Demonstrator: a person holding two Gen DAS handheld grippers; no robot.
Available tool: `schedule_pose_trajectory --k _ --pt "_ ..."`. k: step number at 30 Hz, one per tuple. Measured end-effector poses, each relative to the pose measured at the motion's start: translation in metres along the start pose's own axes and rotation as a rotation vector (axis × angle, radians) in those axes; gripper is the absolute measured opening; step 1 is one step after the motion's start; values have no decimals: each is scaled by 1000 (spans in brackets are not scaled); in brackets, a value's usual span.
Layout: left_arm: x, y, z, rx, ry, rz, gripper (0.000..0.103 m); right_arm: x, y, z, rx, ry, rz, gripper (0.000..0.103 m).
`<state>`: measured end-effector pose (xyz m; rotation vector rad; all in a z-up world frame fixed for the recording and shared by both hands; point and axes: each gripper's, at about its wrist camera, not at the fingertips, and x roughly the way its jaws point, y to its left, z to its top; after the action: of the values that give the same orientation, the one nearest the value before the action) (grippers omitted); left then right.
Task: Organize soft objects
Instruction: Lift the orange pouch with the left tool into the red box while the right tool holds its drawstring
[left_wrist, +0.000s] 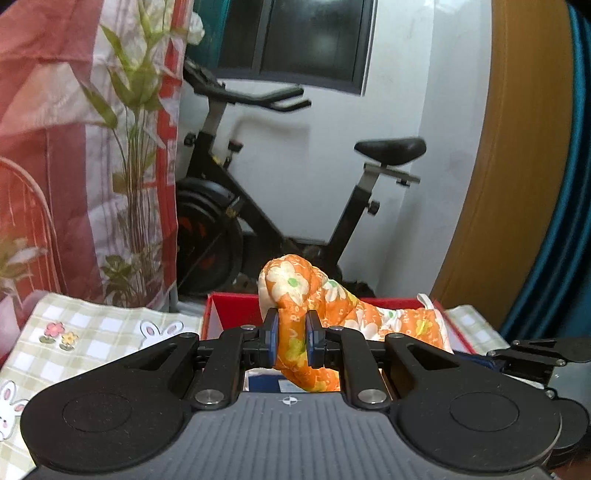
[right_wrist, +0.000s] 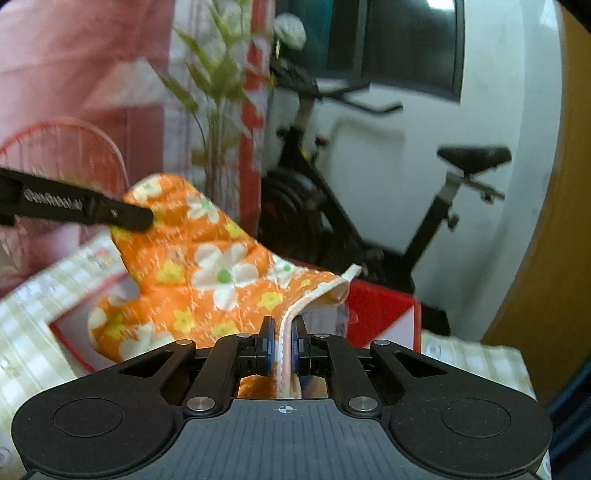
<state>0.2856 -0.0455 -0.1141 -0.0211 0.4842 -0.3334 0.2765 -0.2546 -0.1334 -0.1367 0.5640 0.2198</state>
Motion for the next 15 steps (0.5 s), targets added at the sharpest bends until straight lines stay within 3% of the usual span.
schedule_pose_trajectory --k 8,15 --pt "39 4 -26 11 157 -11 15 44 1 -19 46 193 5 8" --pt "54 10 -43 -13 271 -32 16 55 -3 -25 102 264 25 8"
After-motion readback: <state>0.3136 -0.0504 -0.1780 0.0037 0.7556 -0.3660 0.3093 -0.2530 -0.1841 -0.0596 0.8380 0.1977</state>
